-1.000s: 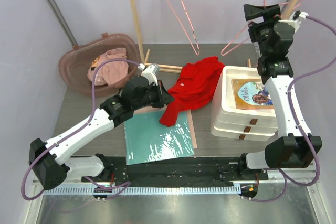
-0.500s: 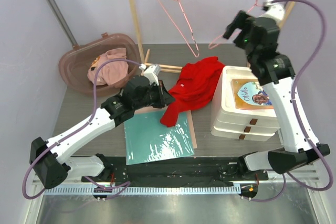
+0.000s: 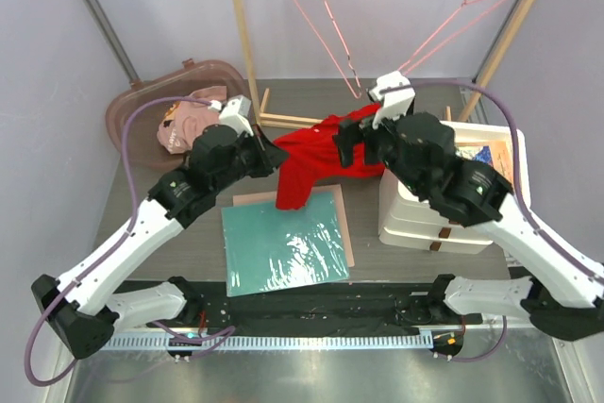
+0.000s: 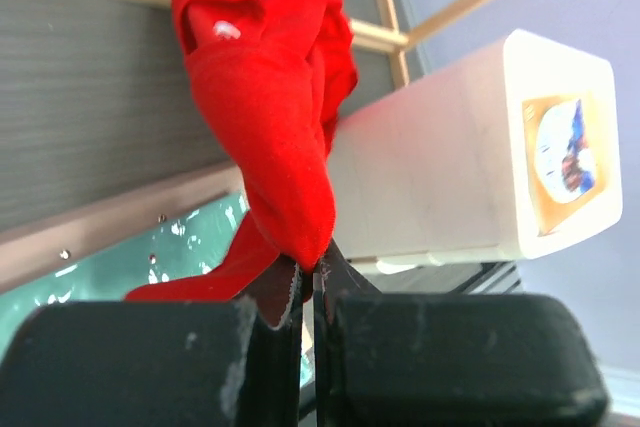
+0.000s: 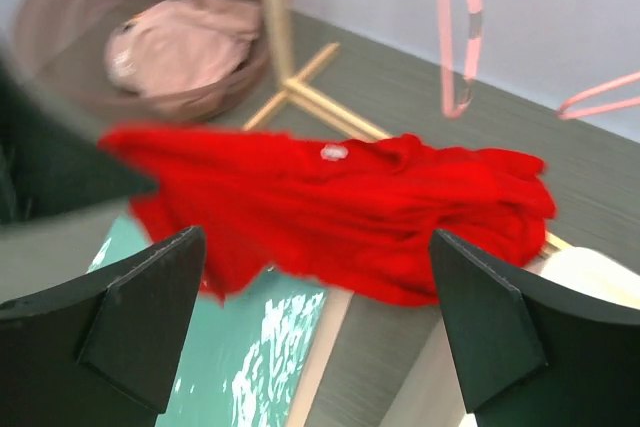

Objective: Remove the t-shirt from the hanger

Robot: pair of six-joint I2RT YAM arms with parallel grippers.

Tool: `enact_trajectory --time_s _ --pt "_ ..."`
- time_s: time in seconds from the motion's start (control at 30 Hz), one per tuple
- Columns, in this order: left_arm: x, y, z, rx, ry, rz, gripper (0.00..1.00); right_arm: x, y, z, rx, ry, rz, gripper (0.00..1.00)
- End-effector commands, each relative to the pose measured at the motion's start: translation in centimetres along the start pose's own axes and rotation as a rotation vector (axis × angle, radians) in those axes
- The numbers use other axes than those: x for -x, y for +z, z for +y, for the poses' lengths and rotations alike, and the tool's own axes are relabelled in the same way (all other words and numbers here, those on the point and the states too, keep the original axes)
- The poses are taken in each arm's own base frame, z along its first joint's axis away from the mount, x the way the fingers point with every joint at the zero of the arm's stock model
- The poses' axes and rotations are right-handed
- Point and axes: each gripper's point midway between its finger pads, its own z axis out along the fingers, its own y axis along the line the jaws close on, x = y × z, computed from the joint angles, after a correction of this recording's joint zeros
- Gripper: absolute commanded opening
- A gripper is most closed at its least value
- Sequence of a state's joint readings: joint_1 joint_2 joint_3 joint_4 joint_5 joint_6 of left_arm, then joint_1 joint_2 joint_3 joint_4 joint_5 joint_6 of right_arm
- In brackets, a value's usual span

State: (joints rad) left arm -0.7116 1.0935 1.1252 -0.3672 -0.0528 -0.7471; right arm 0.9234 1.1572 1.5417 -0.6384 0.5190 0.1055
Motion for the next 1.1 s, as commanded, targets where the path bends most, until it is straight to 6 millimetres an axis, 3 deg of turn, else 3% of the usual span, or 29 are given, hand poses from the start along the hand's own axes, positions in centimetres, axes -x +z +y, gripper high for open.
enact_trajectory --time_s 0.0,0.03,0.07,0.1,0.13,0.17,0.2,0.4,0.5,0.63,0.77,0.83,0.9,1.0,1.07 --pt "5.9 -3.7 -3.2 -0.07 0.014 -0.156 0.0 -1.9 -1.8 5.6 0.397 -0.172 -0.114 0.99" --pt "6.2 -4.2 -3.4 -0.068 0.02 -0.153 0.0 -1.0 -1.6 6.2 0.413 -0.159 -0.198 1.0" --pt "7.3 -5.0 -4.2 -0.084 0.031 -0.175 0.0 -3.6 -0.8 6.1 0.403 -0.179 -0.185 1.0" --pt "7.6 -5.3 -4.6 -0.094 0.039 -0.177 0.0 -4.0 -0.3 6.1 0.393 -0.178 -0.206 1.0" --pt "7.7 -5.6 -4.8 -0.093 0.044 -0.172 0.0 -2.7 -0.1 6.2 0.384 -0.156 -0.291 1.0" --pt "8.0 -5.9 -4.9 -0.095 0.048 -0.174 0.0 -4.8 0.8 6.4 0.381 -0.172 -0.286 1.0" --pt "8.4 -6.4 -5.6 -0.114 0.049 -0.18 0.0 -5.2 1.3 6.4 0.373 -0.182 -0.309 1.0" --pt "9.0 -8.1 -8.4 -0.237 0.018 -0.168 0.0 -5.4 3.6 6.3 0.292 -0.091 -0.48 1.0" --pt "9.6 -9.3 -9.5 -0.286 0.007 -0.184 0.0 -5.9 5.4 6.8 0.263 -0.065 -0.521 1.0" --pt "10.5 -11.2 -11.1 -0.345 0.01 -0.194 0.0 -7.6 9.4 7.7 0.206 -0.042 -0.509 1.0" --pt "10.7 -13.2 -11.0 -0.346 0.034 -0.202 0.0 -8.3 10.8 6.4 0.129 0.014 -0.517 0.99" --pt "10.6 -13.7 -9.9 -0.297 0.04 -0.211 0.0 -8.9 11.2 6.0 0.126 0.031 -0.507 0.98" --pt "10.5 -14.4 -8.8 -0.257 0.046 -0.232 0.0 -9.5 11.9 5.5 0.129 0.069 -0.486 0.94" --pt "9.8 -14.6 -7.2 -0.21 0.046 -0.24 0.0 -9.3 12.1 5.9 0.185 0.103 -0.475 0.8" --pt "8.8 -14.1 -6.0 -0.176 0.047 -0.222 0.0 -8.1 11.6 6.7 0.24 0.127 -0.496 0.56"
